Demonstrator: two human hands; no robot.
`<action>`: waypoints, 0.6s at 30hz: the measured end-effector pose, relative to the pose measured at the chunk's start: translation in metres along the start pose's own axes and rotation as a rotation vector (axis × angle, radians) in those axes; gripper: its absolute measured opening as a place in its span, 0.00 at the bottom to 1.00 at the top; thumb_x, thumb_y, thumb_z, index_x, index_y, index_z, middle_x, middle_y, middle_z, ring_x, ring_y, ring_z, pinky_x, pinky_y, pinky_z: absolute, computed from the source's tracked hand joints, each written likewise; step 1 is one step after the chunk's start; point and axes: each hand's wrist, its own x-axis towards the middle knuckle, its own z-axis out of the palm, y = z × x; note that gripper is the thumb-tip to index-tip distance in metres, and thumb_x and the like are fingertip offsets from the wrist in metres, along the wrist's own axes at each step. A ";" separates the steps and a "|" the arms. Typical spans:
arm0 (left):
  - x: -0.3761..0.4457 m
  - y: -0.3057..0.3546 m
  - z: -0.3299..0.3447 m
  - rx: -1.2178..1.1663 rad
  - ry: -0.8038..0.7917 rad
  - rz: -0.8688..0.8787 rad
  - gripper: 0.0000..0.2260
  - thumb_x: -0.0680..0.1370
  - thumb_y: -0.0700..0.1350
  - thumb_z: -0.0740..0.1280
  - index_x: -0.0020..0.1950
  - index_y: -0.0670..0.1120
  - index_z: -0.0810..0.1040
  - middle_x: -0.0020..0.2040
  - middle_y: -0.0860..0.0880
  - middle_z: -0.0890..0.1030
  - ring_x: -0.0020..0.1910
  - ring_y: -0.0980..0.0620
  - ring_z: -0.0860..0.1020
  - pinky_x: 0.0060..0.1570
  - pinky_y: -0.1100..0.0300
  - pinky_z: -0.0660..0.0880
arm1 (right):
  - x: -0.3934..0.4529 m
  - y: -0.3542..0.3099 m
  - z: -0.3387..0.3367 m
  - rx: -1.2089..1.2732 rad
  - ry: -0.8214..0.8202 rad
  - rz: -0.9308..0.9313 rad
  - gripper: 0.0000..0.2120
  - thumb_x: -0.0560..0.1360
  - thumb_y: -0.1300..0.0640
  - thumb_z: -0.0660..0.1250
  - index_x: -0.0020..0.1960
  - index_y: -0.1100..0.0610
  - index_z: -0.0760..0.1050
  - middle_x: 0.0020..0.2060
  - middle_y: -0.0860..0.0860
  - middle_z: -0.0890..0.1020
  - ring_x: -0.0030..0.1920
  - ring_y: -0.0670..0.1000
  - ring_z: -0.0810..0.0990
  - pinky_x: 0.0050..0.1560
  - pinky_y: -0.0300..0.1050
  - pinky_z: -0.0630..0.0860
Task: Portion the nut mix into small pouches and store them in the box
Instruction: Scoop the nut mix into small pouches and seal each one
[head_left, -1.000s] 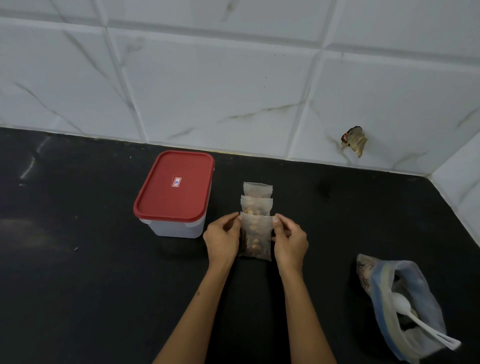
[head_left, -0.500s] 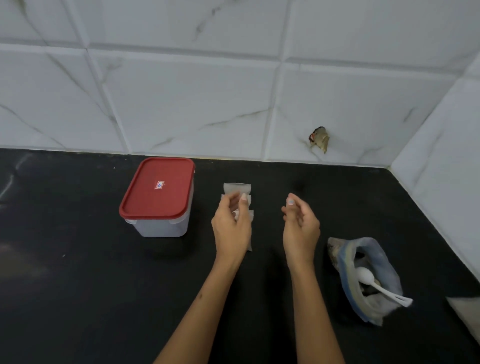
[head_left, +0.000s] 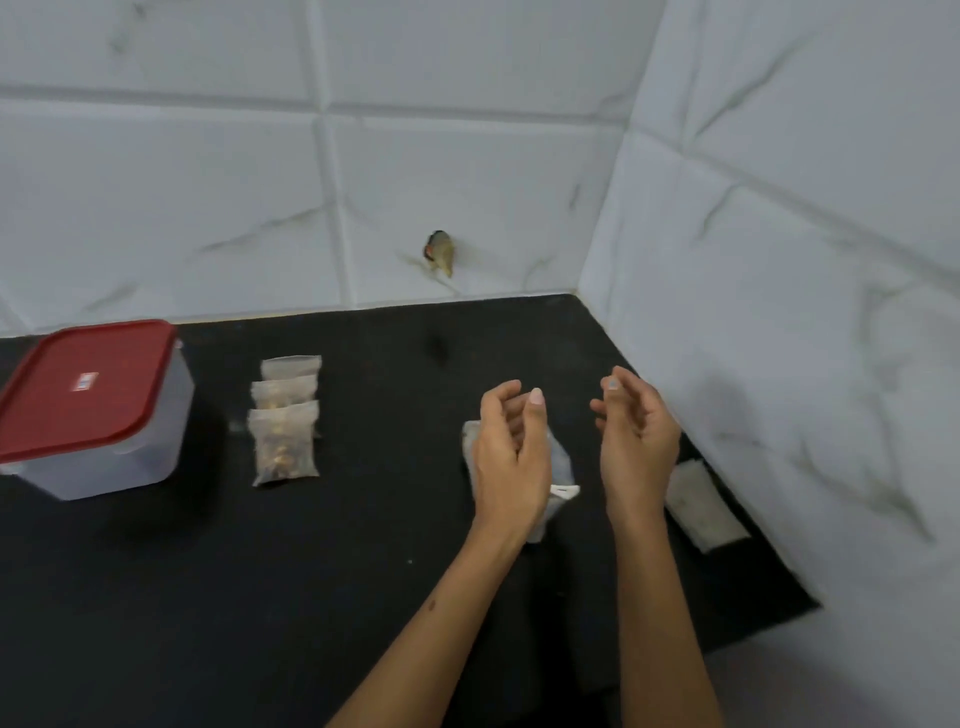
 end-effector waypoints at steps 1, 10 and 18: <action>-0.006 0.000 0.016 -0.025 -0.024 -0.002 0.11 0.81 0.47 0.61 0.61 0.46 0.73 0.50 0.54 0.79 0.47 0.68 0.77 0.48 0.72 0.73 | 0.008 0.002 -0.015 -0.021 0.030 0.010 0.11 0.79 0.54 0.63 0.60 0.53 0.77 0.51 0.48 0.83 0.46 0.42 0.82 0.55 0.45 0.78; -0.042 -0.033 0.112 -0.016 -0.290 -0.389 0.10 0.80 0.58 0.60 0.50 0.53 0.75 0.52 0.51 0.80 0.54 0.53 0.78 0.61 0.51 0.74 | 0.049 0.043 -0.110 -0.454 0.083 0.115 0.14 0.78 0.59 0.63 0.62 0.60 0.76 0.56 0.56 0.81 0.55 0.53 0.78 0.53 0.39 0.68; -0.055 -0.040 0.144 -0.007 -0.327 -0.646 0.15 0.81 0.61 0.54 0.53 0.50 0.69 0.46 0.53 0.75 0.45 0.57 0.74 0.44 0.63 0.71 | 0.059 0.084 -0.134 -0.901 -0.019 0.223 0.16 0.76 0.60 0.61 0.63 0.60 0.74 0.57 0.57 0.80 0.57 0.58 0.78 0.51 0.47 0.73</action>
